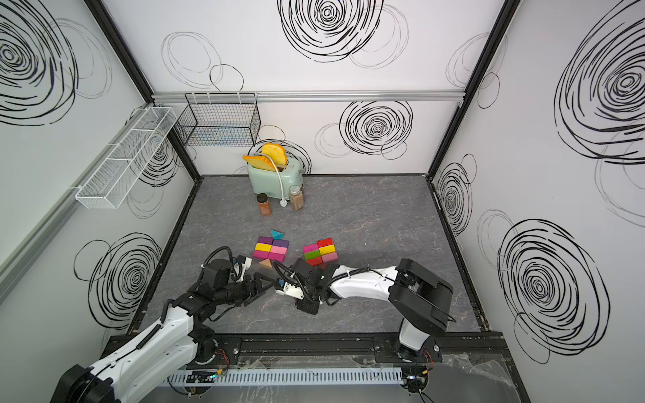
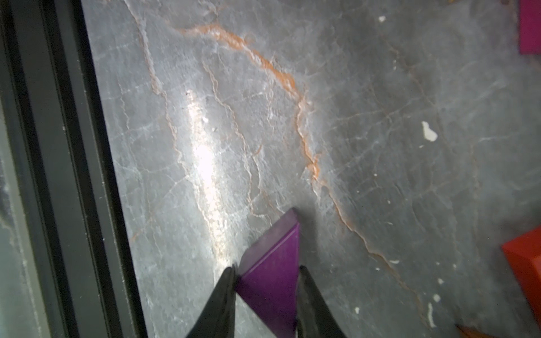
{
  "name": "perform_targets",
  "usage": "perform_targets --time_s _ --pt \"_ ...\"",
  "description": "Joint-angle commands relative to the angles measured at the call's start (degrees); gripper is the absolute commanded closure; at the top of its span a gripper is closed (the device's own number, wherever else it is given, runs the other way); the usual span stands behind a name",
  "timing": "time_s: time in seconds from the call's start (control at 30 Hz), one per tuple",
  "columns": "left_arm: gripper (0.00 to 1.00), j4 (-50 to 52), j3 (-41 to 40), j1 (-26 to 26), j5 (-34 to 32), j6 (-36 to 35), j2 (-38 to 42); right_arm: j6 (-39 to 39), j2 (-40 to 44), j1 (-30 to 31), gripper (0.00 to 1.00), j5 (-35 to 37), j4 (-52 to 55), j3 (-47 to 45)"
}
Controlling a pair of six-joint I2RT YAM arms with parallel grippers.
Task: Assemble a piece of candy with building blocks
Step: Pick up the building block from the center of the board, then assemble the building block at the center of the board.
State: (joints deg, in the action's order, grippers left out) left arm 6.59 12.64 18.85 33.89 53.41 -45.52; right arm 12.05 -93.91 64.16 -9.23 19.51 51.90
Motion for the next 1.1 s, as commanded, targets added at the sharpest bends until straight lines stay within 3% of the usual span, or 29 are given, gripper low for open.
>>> perform_targets --time_s 0.0,0.3,0.57,0.8,1.07 --pt "0.24 -2.4 -0.4 -1.1 1.6 0.0 -0.9 1.7 2.6 -2.7 0.83 0.1 2.4 2.8" --pt "0.24 -0.1 4.5 -1.5 2.6 -5.2 -5.2 12.4 2.9 -15.2 0.95 -1.1 6.9 16.8" --pt "0.23 2.5 10.1 -1.4 3.3 -11.2 -9.3 28.9 -9.8 -27.9 1.00 -4.5 15.5 34.1" --pt "0.22 4.0 14.4 -1.1 4.0 -14.6 -11.1 43.1 -20.8 -32.4 1.00 -6.5 18.2 43.3" --pt "0.22 -0.9 12.3 -1.0 5.1 -12.3 -13.0 50.0 -29.3 -32.6 1.00 -6.7 21.0 49.2"
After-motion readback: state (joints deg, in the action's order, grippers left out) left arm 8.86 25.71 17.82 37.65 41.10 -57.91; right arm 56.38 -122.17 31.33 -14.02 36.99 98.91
